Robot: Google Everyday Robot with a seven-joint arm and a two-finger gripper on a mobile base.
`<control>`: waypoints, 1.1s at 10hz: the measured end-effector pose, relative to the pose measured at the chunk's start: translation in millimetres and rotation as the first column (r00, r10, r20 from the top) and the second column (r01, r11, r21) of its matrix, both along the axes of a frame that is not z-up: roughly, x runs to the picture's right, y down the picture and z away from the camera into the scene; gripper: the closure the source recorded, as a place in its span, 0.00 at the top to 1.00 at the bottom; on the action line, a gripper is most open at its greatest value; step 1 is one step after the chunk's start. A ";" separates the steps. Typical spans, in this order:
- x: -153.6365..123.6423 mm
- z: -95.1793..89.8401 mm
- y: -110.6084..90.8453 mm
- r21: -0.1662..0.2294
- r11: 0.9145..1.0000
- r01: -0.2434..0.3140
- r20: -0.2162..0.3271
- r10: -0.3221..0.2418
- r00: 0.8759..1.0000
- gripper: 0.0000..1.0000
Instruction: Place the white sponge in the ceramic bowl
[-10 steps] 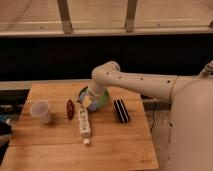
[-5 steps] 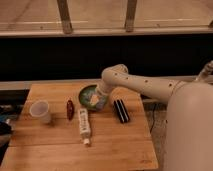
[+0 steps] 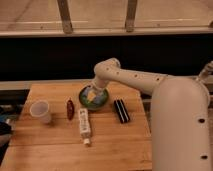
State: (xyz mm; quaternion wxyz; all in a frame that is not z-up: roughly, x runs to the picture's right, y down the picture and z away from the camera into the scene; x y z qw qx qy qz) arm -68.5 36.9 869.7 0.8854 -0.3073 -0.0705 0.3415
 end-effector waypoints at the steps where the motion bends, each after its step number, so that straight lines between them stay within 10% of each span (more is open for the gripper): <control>1: 0.4 0.0 -0.2 0.000 1.000 0.000 -0.001 0.000 1.000 0.10; 8: -1.4 -0.3 0.0 0.000 1.000 0.001 0.002 -0.001 1.000 0.77; 11: -1.8 0.0 0.5 -0.001 1.000 0.001 0.002 -0.001 1.000 0.80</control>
